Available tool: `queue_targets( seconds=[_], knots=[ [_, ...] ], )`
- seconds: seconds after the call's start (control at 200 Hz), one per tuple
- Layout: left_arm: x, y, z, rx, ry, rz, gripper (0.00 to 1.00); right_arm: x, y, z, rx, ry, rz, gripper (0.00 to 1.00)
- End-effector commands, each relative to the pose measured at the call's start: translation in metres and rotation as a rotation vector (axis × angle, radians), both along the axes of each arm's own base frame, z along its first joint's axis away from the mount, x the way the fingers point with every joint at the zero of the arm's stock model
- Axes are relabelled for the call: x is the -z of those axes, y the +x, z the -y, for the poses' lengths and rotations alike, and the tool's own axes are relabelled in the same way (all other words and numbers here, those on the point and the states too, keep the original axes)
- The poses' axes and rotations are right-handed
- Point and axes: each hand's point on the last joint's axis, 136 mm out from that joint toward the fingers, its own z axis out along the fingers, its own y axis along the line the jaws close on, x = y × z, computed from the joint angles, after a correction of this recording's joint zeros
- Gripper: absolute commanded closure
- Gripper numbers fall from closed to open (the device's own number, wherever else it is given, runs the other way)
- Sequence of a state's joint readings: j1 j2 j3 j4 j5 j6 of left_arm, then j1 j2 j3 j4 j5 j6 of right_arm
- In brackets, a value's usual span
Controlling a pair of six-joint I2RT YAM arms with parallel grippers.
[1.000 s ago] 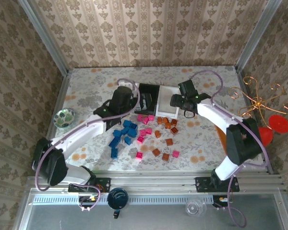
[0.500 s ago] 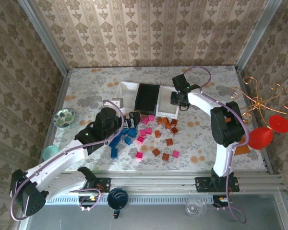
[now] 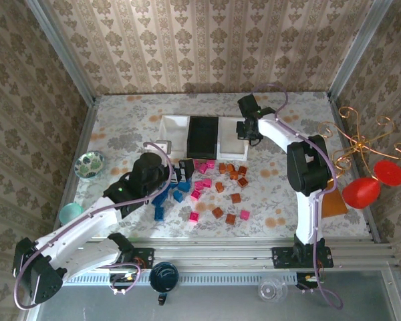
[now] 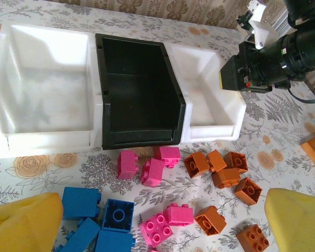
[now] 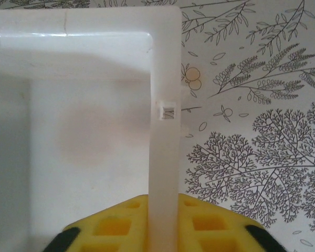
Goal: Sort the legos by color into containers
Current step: Rotate the container at the top-center of the table, then pick up the lego from the center of the table.
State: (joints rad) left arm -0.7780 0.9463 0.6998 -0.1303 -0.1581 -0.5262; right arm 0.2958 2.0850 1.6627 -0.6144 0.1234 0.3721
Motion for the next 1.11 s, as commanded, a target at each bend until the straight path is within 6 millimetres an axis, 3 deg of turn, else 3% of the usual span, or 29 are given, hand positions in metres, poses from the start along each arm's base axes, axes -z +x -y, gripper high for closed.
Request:
queue_targets(
  seconds=[0.0,0.08,0.195,0.215,0.245,0.365,0.465,0.585,0.765,0.925,1.1],
  knots=[
    [0.006,0.001,-0.002,0.005,0.028,0.001,0.0,-0.003,-0.002,0.006,-0.02,-0.031,-0.027,0.66],
    [0.006,0.002,-0.001,0.007,0.019,0.004,0.0,-0.01,-0.005,0.004,-0.019,-0.019,-0.004,0.36],
    [0.004,0.002,-0.001,0.012,0.014,0.012,0.0,-0.039,-0.012,-0.001,-0.022,0.003,0.081,0.22],
    [0.004,0.002,-0.001,0.012,0.016,0.014,0.0,-0.046,-0.015,-0.002,-0.023,0.008,0.097,0.1],
    [0.004,0.003,-0.002,0.01,0.019,0.016,0.0,-0.055,-0.019,-0.005,-0.028,0.015,0.12,0.07],
    [0.004,0.003,-0.005,0.0,0.024,0.025,0.0,-0.089,-0.044,-0.018,-0.04,0.052,0.218,0.07],
    [0.005,0.002,-0.007,-0.007,0.01,0.04,0.0,-0.098,-0.075,-0.034,-0.062,0.083,0.249,0.07],
    [0.011,0.001,-0.01,-0.015,0.0,0.036,0.0,-0.084,-0.115,-0.053,-0.128,0.048,0.21,0.11],
    [0.025,0.0,-0.015,-0.031,0.004,0.0,0.0,-0.041,-0.164,-0.068,-0.18,0.006,0.112,0.23],
    [0.034,-0.002,-0.016,-0.03,-0.006,-0.024,0.0,-0.016,-0.188,-0.086,-0.252,0.0,0.061,0.34],
    [0.04,-0.003,-0.019,-0.033,0.0,-0.036,0.0,-0.005,-0.208,-0.124,-0.362,0.042,0.067,0.31]
  ],
)
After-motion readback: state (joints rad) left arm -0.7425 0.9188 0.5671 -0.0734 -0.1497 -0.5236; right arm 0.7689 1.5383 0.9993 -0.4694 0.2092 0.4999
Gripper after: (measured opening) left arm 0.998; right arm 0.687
